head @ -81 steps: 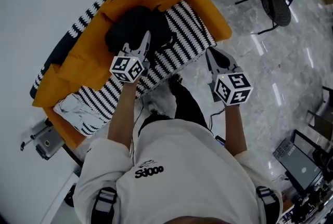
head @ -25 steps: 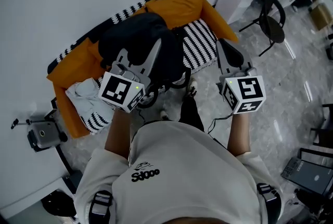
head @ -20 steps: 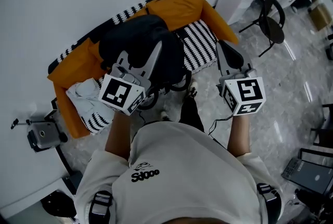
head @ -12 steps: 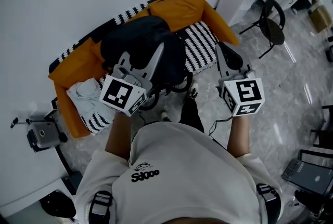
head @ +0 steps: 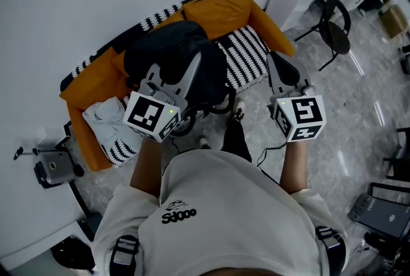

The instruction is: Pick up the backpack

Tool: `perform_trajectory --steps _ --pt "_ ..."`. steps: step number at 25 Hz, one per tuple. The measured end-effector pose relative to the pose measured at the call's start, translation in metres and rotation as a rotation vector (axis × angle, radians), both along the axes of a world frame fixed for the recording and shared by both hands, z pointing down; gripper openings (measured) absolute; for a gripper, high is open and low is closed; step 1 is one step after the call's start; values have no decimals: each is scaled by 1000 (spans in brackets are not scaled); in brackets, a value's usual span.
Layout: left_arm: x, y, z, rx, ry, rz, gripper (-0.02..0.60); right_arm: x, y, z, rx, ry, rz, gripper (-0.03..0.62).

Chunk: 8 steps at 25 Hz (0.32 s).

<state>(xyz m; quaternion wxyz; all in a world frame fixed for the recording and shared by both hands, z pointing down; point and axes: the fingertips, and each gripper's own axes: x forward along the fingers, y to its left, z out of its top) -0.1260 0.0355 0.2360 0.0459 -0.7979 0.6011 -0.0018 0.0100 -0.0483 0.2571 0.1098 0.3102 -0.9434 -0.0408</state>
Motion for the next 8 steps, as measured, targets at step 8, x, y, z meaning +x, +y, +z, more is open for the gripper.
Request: perform_trajectory --steps 8 --pt "-1 -2 4 -11 9 2 40 3 -5 7 0 15 16 37"
